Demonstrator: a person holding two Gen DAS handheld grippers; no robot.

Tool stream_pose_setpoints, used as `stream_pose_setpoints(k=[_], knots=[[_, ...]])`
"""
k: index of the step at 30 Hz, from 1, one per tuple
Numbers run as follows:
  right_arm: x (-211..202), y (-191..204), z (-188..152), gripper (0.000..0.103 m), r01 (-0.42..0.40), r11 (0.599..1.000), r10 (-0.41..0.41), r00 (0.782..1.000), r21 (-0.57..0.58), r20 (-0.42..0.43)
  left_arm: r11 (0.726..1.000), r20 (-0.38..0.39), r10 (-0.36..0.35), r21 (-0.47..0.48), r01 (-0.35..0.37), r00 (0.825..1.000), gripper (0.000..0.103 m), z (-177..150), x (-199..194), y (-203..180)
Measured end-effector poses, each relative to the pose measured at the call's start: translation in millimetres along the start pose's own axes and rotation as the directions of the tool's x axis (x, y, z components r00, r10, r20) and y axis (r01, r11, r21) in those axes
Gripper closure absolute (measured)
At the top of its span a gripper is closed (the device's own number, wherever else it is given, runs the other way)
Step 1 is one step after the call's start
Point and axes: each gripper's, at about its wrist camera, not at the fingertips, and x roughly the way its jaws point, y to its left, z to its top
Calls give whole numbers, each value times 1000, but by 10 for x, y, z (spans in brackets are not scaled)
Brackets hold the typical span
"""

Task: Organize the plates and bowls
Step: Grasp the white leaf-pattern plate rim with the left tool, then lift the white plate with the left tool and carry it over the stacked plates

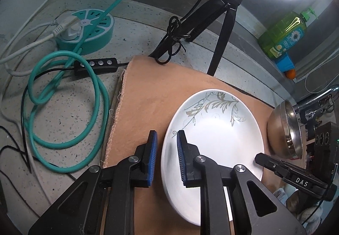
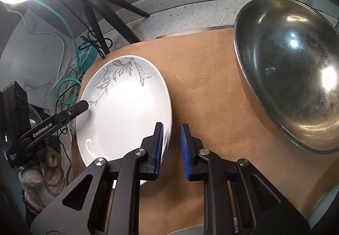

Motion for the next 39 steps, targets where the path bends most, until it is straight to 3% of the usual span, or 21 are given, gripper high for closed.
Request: stream_pose_setpoints(k=[5,19,28,39], knots=[[44,30,-3,95,-12,1000,12,1000,-9,-11,1000,-12,3,9,-3,1000,91,-11,39,-16],[-31,81,-52,95,-11,999,10,1000,-30,-17,1000,-7,13,5,-13,1000,91,-51,-18,-30],[-299,173,-244,95,-64,996,63,998,-63,-9,1000,38,13,-1,-13,999,91,-216,-368,-65],[-808,1,-622,94,-82,993,84,996,-80,23,999,75,-32,42,29,997,91,-618,-800,-416]])
